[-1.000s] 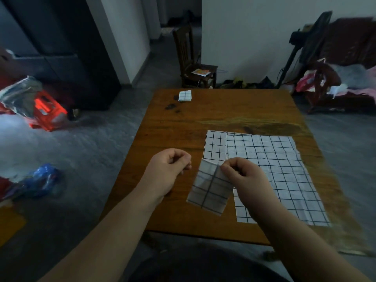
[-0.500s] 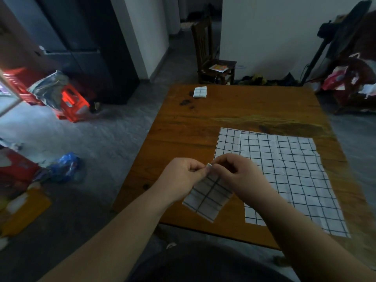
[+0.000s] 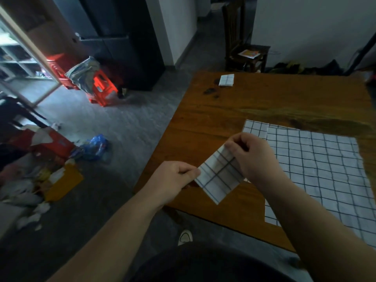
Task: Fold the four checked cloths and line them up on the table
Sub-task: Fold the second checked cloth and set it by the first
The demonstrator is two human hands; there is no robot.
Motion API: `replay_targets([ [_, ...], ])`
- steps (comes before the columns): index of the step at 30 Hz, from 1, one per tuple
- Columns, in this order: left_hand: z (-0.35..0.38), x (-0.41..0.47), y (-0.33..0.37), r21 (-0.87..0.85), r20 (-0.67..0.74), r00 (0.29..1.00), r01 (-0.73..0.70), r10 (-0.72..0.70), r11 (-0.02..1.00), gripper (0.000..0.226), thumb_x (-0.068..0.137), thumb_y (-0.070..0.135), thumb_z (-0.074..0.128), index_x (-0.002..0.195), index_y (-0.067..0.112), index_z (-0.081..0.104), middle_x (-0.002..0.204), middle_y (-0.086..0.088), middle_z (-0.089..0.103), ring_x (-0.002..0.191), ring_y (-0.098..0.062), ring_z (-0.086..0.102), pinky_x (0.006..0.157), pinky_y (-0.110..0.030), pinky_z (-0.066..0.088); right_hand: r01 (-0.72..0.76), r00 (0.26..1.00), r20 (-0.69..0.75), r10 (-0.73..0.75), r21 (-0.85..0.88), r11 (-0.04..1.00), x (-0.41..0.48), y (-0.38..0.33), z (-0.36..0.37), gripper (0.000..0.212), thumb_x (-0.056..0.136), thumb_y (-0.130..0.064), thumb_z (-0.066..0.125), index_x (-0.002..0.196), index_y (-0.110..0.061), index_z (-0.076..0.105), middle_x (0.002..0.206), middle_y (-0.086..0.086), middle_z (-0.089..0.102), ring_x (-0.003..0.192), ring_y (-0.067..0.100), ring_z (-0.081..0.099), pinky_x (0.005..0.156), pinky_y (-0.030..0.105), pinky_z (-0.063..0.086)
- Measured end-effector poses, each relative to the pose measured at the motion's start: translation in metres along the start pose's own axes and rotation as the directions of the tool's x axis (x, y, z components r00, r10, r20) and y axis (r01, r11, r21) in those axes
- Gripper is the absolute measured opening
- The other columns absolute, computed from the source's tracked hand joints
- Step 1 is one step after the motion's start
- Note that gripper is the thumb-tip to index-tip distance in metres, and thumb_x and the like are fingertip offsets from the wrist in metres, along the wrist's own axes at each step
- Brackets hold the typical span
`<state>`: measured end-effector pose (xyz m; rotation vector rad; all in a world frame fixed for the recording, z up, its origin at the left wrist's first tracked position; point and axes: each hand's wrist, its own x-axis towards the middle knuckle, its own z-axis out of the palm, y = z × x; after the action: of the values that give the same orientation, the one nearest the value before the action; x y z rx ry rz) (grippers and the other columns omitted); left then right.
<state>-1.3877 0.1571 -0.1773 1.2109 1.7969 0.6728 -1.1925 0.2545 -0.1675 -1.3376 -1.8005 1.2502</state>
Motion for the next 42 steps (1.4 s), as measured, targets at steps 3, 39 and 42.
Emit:
replay_targets([
  [3,-0.014,-0.007,-0.014,0.018,-0.021,0.999,0.033,-0.033,0.999,0.015,0.097,0.038,0.063,0.100,0.034,0.077,0.095,0.022,0.075,0.089,0.007,0.067,0.078,-0.017,0.050,0.005,0.999,0.046,-0.005,0.000,1.000,0.003,-0.003,0.020,0.008,0.101,-0.031,0.057,0.095,-0.030,0.063,0.094,-0.011,0.061,0.085,0.004,0.055,0.061,0.020,0.040],
  [39,-0.409,-0.261,-0.361,-0.354,-0.663,0.663,0.130,-0.346,0.926,0.010,0.095,0.027,0.067,0.091,0.022,0.076,0.085,0.004,0.073,0.079,-0.008,0.067,0.071,-0.027,0.055,0.386,0.394,0.901,-0.181,0.017,0.922,-0.073,-0.234,0.591,0.019,0.087,-0.047,0.061,0.087,-0.030,0.070,0.082,-0.005,0.072,0.075,0.008,0.067,0.072,0.036,0.055],
  [42,-0.427,-0.250,-0.375,-0.321,-0.601,0.732,0.146,-0.320,0.936,0.008,0.093,0.026,0.071,0.092,0.021,0.077,0.083,0.005,0.074,0.080,-0.006,0.067,0.069,-0.019,0.052,0.399,0.453,0.863,-0.224,0.029,0.917,-0.061,-0.238,0.620,0.016,0.097,-0.028,0.064,0.083,-0.027,0.071,0.078,-0.009,0.072,0.072,0.002,0.064,0.070,0.028,0.048],
])
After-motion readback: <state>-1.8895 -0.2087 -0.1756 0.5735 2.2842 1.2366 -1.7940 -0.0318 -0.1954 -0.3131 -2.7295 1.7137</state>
